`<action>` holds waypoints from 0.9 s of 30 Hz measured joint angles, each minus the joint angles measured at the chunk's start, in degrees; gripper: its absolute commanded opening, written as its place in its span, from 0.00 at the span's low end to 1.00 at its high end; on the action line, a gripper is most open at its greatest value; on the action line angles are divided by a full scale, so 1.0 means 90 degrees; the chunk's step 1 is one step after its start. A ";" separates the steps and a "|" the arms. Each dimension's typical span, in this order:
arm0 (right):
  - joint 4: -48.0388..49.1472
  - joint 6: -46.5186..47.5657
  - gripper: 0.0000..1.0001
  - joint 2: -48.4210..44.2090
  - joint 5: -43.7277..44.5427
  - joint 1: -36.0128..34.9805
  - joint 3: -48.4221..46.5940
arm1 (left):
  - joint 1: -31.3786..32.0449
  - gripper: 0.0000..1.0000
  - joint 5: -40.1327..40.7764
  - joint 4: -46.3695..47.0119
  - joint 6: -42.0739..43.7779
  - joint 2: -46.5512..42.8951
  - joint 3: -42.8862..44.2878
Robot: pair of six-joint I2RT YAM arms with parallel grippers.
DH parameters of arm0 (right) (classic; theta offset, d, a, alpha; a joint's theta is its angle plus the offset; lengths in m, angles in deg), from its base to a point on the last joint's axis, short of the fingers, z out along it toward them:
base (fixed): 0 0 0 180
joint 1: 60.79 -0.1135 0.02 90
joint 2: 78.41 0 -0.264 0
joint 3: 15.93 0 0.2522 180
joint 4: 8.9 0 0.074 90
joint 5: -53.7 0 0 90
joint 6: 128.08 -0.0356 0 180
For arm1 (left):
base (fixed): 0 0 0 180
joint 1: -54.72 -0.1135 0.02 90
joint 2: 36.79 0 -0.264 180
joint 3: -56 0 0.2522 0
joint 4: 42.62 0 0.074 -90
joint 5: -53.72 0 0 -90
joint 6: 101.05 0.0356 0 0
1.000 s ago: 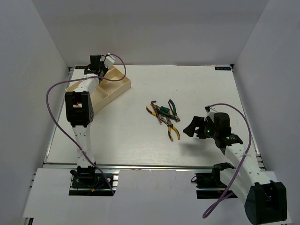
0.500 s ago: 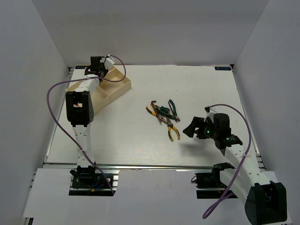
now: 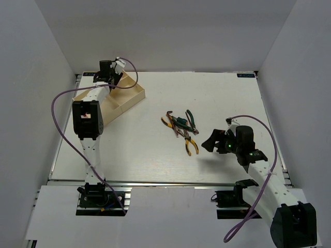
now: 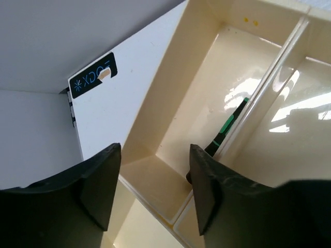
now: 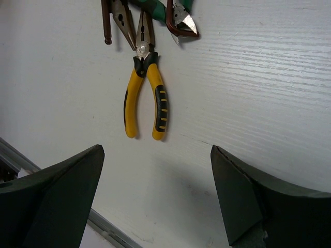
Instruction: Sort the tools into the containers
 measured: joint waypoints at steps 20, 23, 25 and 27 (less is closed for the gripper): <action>0.0194 0.0146 0.74 -0.0855 0.0209 0.0000 -0.0097 | 0.0277 0.87 -0.0658 -0.0954 -0.4199 -0.4367 -0.2446; 0.0226 0.0197 0.69 -0.0559 0.0219 -0.0007 -0.0289 | 0.0291 0.87 -0.0896 -0.1151 -0.4551 -0.4969 -0.3213; 0.0236 0.0262 0.65 -0.0279 0.0223 -0.0024 -0.0435 | 0.0304 0.87 -0.1020 -0.1314 -0.4775 -0.5248 -0.3830; 0.0270 0.0323 0.63 0.0049 0.0221 -0.0068 -0.0646 | 0.0340 0.87 -0.1100 -0.1413 -0.4979 -0.5535 -0.4546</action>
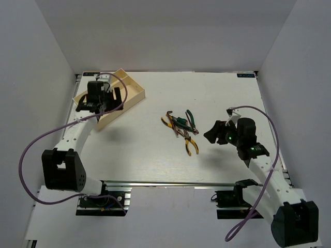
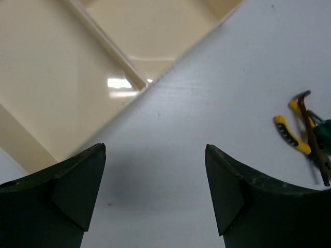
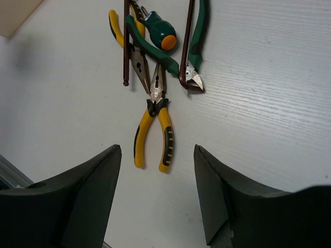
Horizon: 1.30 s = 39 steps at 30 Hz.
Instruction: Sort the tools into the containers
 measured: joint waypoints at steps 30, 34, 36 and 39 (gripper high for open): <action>-0.0119 0.2047 0.54 0.5751 -0.0085 -0.0976 -0.4262 | 0.0029 0.98 -0.0741 -0.0068 -0.1047 -0.1056 -0.2038; -0.0240 0.2229 0.53 0.6217 -0.0192 -0.1008 -0.4566 | 0.0029 0.98 -0.0850 -0.0068 -0.1056 -0.0969 -0.2038; -0.0282 0.2307 0.52 0.6421 -0.0219 -0.1025 -0.4658 | 0.0029 0.98 -0.0889 -0.0066 -0.1056 -0.0969 -0.2038; -0.0391 0.2380 0.51 0.6637 -0.0228 -0.1066 -0.4687 | 0.0029 0.98 -0.0923 -0.0066 -0.1056 -0.0969 -0.2038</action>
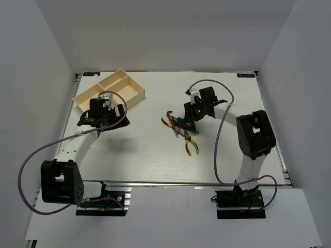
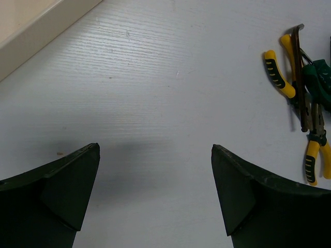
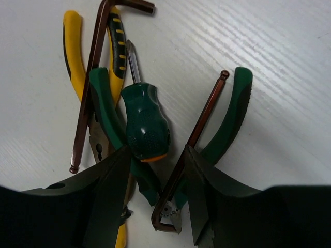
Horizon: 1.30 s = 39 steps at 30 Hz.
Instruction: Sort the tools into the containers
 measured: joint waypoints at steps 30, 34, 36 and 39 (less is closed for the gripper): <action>-0.0386 0.0699 0.55 0.0843 0.0486 -0.0403 -0.0814 | 0.0000 0.98 -0.0296 0.0002 0.0010 0.0109 0.0000; -0.0493 0.0884 0.43 0.0988 0.0534 -0.0410 -0.0981 | 0.0000 0.98 -0.0299 0.0005 0.0022 0.0131 0.0000; -0.0508 0.0957 0.26 0.0991 0.0559 -0.0410 -0.0981 | 0.0000 0.98 -0.0299 0.0005 0.0022 0.0148 0.0000; -0.0483 0.0947 0.04 0.0988 0.0622 -0.0410 -0.0981 | 0.0000 0.98 -0.0306 0.0005 0.0022 0.0177 0.0000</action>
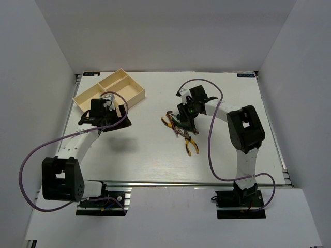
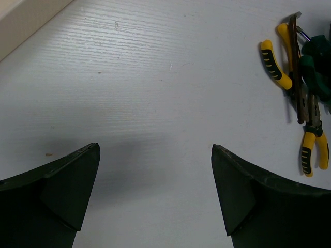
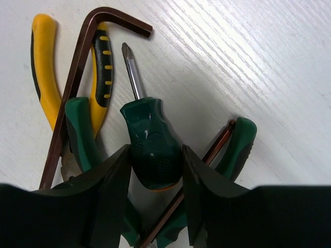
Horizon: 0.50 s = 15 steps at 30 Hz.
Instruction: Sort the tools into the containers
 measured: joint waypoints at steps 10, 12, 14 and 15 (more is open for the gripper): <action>-0.0170 -0.0153 0.00 -0.0729 0.0420 -0.0002 0.0265 | -0.0051 0.98 -0.0301 0.0036 -0.0767 -0.0012 0.0005; -0.0194 -0.0367 0.00 -0.1120 0.0447 -0.0005 0.0306 | -0.0051 0.98 -0.0316 0.0066 -0.1025 -0.0155 -0.0010; -0.0131 -0.0629 0.00 -0.1530 0.0440 -0.0029 0.0372 | -0.0049 0.97 -0.0325 0.0163 -0.1294 -0.0522 -0.0102; -0.0112 -0.0780 0.00 -0.1732 0.0440 -0.0041 0.0430 | -0.0049 0.97 -0.0325 0.0206 -0.1406 -0.0736 -0.0134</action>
